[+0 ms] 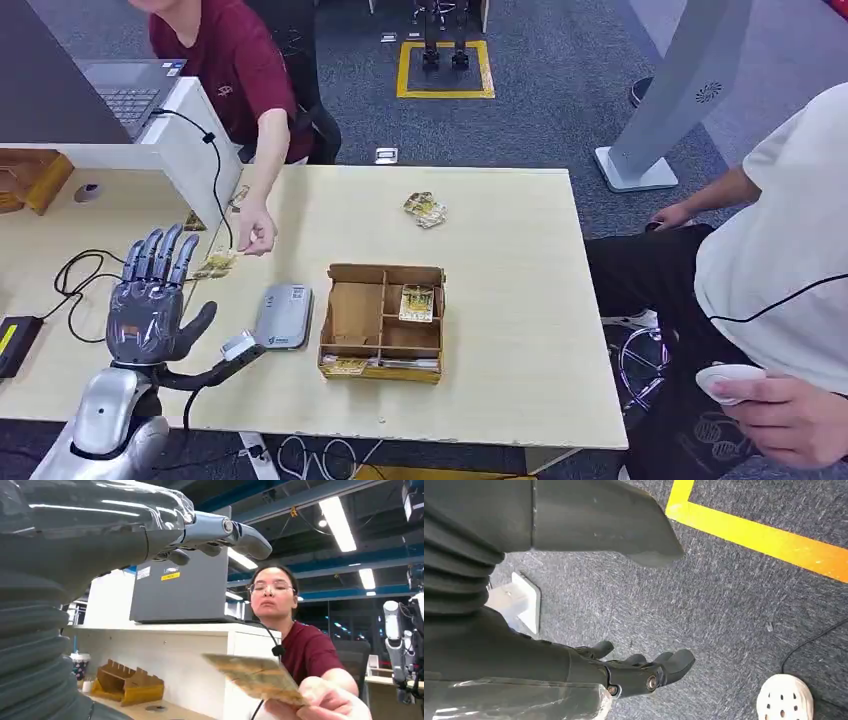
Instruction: Pass the card to the sensor for recognition and then transmit it.
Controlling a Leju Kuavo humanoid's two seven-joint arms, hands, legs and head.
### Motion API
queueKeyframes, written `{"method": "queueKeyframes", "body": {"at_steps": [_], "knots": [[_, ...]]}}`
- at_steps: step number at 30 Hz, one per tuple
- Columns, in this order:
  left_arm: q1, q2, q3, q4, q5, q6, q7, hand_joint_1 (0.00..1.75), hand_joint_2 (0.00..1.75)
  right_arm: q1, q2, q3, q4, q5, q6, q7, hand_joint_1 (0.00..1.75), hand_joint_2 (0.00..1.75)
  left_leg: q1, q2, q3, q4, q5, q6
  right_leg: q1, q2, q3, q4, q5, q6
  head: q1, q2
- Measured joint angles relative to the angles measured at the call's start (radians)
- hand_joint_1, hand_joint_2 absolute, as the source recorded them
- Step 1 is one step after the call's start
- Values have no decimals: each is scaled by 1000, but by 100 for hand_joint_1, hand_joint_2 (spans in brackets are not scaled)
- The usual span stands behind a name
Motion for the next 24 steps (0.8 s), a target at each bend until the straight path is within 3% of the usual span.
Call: {"method": "queueKeyframes", "body": {"at_steps": [6,7,8,24], "knots": [[0,-2,0,12,6,0,6,0,175,0,-1,4,0,0,-3,0,0,0,0,0,0,0,0,0,0,0,0,0,0,0,0,0],[0,-3,0,13,7,0,6,40,175,0,-1,5,0,0,-3,0,0,0,0,0,0,0,0,0,0,0,0,0,0,0,0,0],[0,-3,0,15,10,0,6,175,175,0,-1,5,0,0,-4,0,0,0,0,0,0,0,0,0,0,0,0,0,0,0,0,0],[1,-6,0,20,108,-5,-44,175,175,0,-5,11,4,0,-11,0,0,0,0,0,0,0,0,0,0,0,0,0,0,0,0,0]]}}
